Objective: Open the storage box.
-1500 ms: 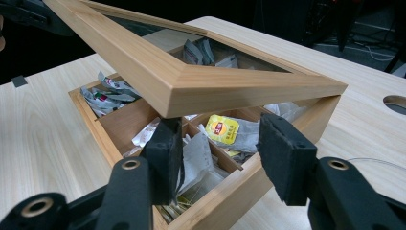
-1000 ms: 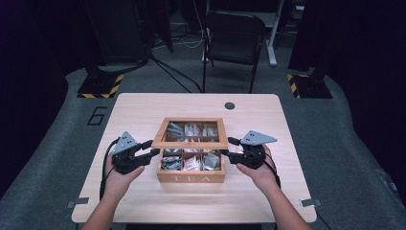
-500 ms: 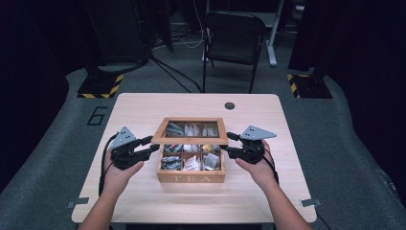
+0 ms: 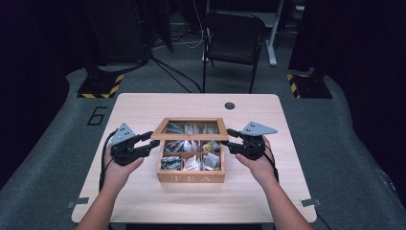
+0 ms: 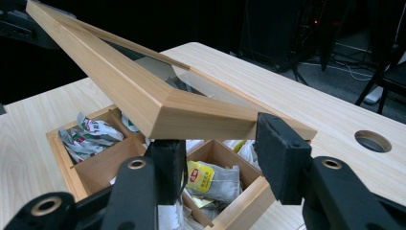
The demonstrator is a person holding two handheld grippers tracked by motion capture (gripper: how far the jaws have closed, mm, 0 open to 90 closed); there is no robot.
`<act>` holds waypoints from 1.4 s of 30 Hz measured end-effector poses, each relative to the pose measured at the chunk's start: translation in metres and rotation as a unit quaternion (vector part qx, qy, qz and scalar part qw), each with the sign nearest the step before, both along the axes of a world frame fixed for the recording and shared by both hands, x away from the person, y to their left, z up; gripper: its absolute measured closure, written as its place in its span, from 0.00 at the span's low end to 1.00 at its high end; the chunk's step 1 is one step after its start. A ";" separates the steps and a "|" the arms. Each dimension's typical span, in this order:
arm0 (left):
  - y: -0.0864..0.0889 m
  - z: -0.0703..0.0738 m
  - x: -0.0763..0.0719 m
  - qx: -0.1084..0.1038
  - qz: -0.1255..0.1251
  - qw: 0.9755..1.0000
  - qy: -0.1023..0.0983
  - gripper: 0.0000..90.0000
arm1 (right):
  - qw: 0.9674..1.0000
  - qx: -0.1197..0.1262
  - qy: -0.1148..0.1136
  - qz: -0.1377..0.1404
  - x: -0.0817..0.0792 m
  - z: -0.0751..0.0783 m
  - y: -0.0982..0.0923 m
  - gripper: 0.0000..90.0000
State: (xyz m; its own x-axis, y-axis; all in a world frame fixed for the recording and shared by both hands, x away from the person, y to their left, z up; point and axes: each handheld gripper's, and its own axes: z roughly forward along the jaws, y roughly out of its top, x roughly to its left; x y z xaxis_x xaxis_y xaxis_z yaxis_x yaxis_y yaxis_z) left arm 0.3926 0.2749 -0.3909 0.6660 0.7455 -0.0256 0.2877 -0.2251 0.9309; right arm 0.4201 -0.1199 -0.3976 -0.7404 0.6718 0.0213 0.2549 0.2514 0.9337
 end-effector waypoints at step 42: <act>-0.011 0.008 0.042 0.027 0.028 0.999 -0.017 0.65 | 1.000 -0.013 0.013 -0.006 0.027 0.012 0.000 0.61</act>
